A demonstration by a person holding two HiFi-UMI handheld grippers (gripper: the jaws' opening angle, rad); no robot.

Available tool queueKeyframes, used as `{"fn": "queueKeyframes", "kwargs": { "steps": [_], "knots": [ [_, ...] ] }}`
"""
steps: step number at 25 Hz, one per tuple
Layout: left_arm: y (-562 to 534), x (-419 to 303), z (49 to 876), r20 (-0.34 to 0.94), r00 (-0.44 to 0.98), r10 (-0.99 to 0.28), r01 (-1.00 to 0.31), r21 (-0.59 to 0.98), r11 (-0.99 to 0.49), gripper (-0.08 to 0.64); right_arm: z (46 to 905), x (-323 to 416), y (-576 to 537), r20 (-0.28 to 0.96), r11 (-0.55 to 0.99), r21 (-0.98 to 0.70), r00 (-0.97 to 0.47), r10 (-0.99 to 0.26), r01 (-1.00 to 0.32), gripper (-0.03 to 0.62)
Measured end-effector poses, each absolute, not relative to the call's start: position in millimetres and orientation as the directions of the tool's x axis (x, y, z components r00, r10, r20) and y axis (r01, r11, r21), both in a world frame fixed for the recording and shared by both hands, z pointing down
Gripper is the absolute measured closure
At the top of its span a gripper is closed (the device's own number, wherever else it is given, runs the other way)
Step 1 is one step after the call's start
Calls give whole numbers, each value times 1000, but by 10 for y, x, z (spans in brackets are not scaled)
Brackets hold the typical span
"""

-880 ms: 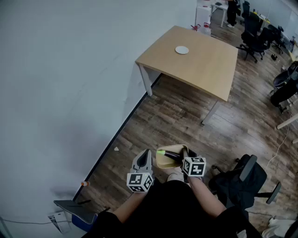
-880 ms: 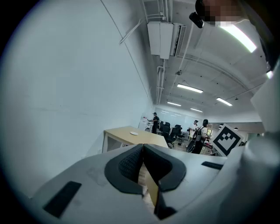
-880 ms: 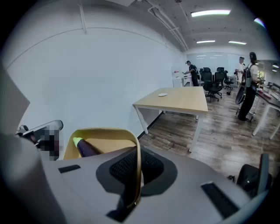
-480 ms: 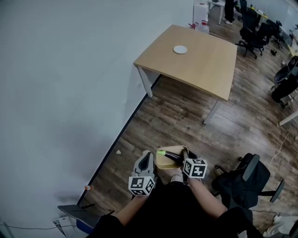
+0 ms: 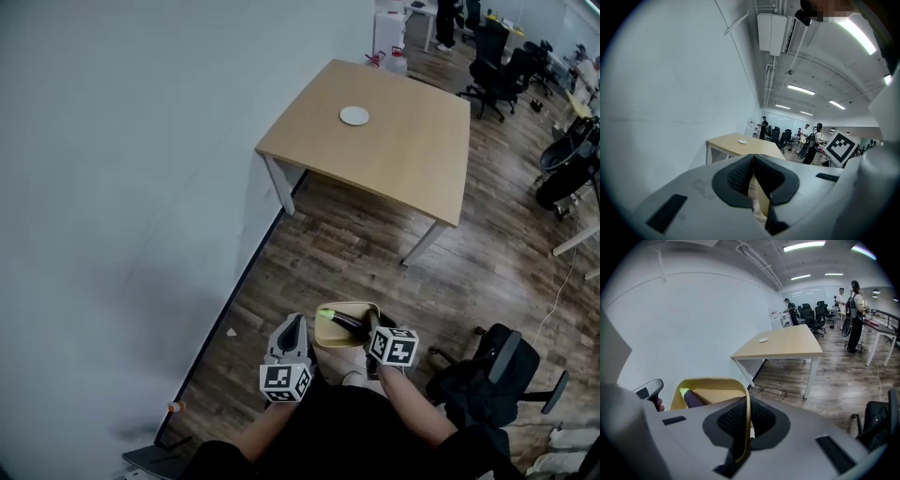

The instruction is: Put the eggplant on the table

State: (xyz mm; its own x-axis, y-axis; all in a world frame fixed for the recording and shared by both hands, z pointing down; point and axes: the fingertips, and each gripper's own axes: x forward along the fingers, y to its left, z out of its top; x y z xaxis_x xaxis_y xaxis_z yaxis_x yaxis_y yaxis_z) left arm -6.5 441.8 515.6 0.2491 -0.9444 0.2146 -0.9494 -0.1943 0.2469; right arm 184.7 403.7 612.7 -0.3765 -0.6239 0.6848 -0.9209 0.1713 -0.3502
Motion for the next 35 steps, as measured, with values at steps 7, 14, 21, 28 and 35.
{"fn": "queueKeyframes", "kwargs": {
  "steps": [7,14,21,28,35],
  "knots": [
    [3415,-437,5288,228,339,-913,-916,302,-265,545,6252,1392,3165,729,144,-303,-326,-602,-942,528],
    [2633,-990,5341,232,368,-900,-901,329,-284,545,6261,975,2470,761,92,-274,-274,-587,-957,528],
    [1985,-1485,5271,217,397,-892,-889,331,-316,545,6138,574,1920,756,57,-240,-223,-616,-969,528],
    [1575,-1754,5287,203,445,-872,-868,337,-365,545,6188,236,1631,759,28,-229,-196,-621,-973,528],
    [1367,-1853,5337,205,461,-864,-859,347,-376,545,6162,219,1403,736,-10,-242,-177,-653,-970,528]
  ]
}}
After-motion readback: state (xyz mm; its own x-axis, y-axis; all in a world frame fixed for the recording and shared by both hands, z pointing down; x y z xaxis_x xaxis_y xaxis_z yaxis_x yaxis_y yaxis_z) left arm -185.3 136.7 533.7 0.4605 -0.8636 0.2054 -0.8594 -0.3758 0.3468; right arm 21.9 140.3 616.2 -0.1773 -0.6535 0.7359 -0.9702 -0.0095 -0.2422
